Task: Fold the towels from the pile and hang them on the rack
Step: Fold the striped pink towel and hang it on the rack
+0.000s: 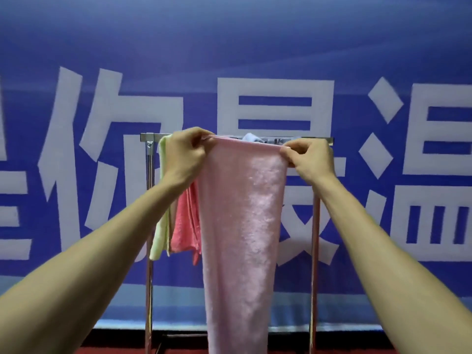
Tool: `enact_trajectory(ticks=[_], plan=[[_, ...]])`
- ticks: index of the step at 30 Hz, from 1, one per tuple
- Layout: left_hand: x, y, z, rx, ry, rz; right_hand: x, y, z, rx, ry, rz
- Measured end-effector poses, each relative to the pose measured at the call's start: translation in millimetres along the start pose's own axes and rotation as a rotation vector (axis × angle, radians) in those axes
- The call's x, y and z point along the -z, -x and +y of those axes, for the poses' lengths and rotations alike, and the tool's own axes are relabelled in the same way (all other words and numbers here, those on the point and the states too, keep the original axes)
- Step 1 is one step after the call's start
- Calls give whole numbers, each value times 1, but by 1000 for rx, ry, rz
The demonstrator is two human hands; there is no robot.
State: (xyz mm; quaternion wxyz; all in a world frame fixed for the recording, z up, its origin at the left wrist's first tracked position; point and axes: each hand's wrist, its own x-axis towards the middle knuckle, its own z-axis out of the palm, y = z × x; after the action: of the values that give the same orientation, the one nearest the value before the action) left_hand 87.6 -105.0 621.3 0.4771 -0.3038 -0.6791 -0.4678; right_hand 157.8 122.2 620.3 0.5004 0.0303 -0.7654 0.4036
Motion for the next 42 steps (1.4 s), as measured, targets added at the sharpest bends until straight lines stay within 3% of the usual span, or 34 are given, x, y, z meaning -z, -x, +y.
enact_trajectory(ticks=[3,8,15,24,29,35,39,42], plan=[[-3,1,6,-91,-55,7,-5,0,0,44,197,89],[-6,2,10,-77,-2,-26,2,-5,-9,55,116,219],[-15,15,9,-57,24,-91,-10,0,10,-68,104,61],[-49,83,-50,293,156,-247,-27,44,93,-148,213,-218],[-77,145,-88,378,172,-391,-45,84,155,-362,127,-243],[-101,231,-128,703,296,-370,-68,148,223,-474,123,-289],[-110,281,-143,867,316,-426,-83,188,258,-646,138,-297],[-107,304,-153,998,358,-377,-87,212,266,-849,-80,-353]])
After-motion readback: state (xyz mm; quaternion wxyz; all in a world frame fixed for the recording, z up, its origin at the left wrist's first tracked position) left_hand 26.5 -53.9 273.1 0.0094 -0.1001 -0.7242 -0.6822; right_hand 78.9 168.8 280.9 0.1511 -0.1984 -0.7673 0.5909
